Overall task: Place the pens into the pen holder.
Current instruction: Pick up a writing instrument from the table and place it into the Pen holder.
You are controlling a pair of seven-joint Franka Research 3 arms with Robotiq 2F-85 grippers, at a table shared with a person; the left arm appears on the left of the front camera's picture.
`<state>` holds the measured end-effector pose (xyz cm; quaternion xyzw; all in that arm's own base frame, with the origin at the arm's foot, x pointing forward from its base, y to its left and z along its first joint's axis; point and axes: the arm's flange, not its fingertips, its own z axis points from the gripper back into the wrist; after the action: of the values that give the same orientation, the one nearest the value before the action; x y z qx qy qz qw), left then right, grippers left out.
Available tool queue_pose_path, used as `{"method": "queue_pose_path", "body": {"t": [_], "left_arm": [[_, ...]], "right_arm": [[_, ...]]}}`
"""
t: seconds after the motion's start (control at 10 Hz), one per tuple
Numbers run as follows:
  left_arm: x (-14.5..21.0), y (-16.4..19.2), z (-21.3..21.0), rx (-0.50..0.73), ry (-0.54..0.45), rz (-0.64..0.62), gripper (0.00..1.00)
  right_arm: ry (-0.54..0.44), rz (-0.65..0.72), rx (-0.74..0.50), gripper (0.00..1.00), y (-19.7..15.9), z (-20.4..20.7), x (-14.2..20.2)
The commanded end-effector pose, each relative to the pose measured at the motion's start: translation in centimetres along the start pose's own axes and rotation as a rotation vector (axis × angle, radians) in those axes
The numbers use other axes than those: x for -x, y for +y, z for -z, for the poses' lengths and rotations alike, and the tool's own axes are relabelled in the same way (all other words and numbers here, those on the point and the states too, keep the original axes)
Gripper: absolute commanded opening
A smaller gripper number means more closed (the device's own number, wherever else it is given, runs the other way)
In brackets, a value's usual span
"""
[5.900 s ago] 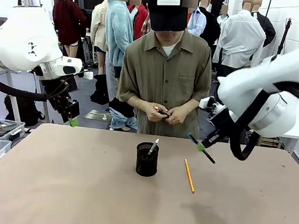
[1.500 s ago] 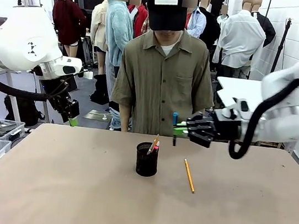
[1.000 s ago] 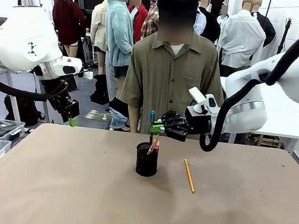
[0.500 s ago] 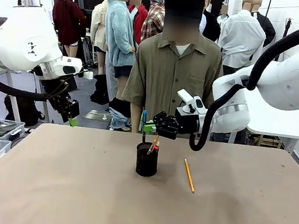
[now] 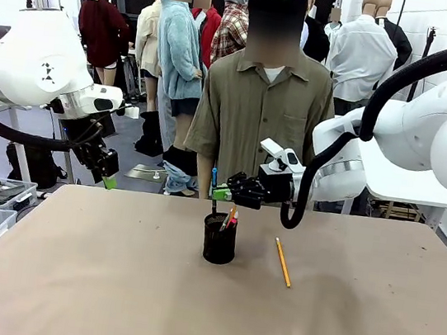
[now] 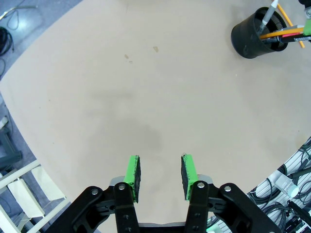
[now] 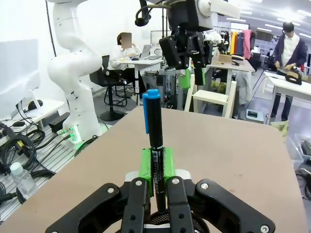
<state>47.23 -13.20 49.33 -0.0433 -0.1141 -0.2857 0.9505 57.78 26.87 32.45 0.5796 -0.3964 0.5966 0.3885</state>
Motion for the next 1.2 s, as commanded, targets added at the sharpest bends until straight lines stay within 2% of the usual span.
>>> {"method": "queue_pose_path", "body": {"t": [0.0, 1.1], "left_arm": [[0.1, 0.0, -0.1, -0.020, -0.002, 0.003, 0.46], [0.1, 0.0, -0.1, -0.020, -0.002, 0.003, 0.46]], "right_arm": [[0.015, 0.029, -0.041, 0.00, -1.1, -0.2, -0.1], [0.048, 0.087, -0.067, 0.00, -1.9, -0.2, 0.6]]}}
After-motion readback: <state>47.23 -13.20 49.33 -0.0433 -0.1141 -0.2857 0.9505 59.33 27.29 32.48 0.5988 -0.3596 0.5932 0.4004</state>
